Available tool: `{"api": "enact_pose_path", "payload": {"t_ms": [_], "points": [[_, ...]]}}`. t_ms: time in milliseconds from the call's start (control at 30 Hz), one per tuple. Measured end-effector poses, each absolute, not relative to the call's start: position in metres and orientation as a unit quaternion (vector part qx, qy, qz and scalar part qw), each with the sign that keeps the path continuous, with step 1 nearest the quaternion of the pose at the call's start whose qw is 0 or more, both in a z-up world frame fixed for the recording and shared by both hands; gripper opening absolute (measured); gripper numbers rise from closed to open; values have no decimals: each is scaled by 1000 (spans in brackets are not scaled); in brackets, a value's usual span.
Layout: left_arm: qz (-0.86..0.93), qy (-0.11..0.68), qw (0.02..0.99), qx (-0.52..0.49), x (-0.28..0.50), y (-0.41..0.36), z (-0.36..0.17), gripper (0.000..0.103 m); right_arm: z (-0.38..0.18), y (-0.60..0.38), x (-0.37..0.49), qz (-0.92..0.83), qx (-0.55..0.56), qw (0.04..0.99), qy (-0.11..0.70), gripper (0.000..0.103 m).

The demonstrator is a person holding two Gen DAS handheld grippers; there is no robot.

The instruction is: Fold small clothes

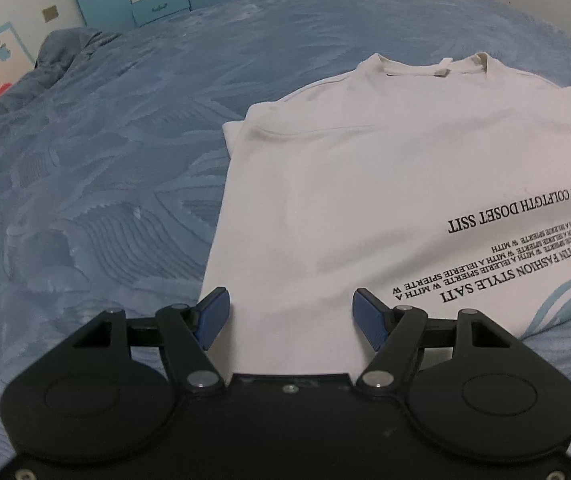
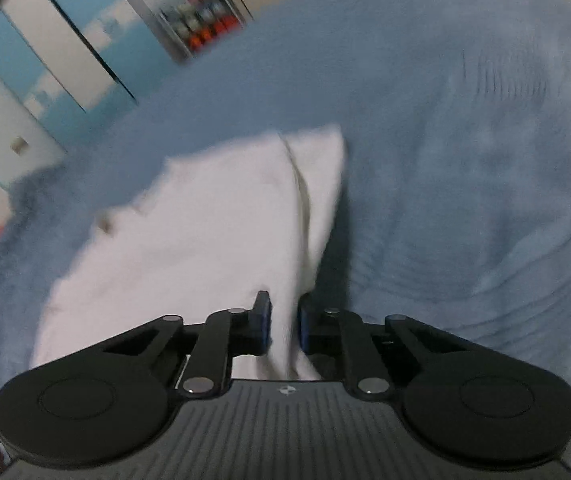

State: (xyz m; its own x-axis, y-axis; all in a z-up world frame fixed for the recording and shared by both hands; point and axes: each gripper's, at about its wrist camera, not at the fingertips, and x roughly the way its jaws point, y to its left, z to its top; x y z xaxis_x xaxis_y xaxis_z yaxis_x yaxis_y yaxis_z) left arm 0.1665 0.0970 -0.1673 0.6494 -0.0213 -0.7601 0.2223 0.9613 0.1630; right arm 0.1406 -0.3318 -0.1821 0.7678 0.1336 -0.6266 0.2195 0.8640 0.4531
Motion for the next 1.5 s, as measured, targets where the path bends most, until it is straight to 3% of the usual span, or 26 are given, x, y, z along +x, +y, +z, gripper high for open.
{"api": "enact_pose_path", "payload": {"t_ms": [67,167,433,600,800,1067,1167,1367,1500], "points": [[-67,413,899,128,169,97,-167,70,-156,-323,126,19,248,924,289,14],[-65,416,897,135,174,94,-166,70,-144,-310,139,-7,209,925,318,14],[-68,409,899,142,178,94,-162,70,-212,-330,156,-77,244,878,404,13],[-47,412,900,135,186,106,-171,70,-185,-300,142,-72,169,912,368,12],[-28,432,900,51,199,131,-192,72,-200,-274,154,-124,62,901,411,12],[-35,412,906,88,192,136,-174,70,-175,-242,149,-141,-6,915,379,12],[-30,408,908,89,190,144,-171,70,-169,-237,148,-143,-10,916,376,12],[-47,419,903,83,190,152,-194,72,-217,-262,158,-158,44,896,414,13],[-53,416,904,80,192,155,-190,73,-197,-243,160,-171,11,899,403,12]]}}
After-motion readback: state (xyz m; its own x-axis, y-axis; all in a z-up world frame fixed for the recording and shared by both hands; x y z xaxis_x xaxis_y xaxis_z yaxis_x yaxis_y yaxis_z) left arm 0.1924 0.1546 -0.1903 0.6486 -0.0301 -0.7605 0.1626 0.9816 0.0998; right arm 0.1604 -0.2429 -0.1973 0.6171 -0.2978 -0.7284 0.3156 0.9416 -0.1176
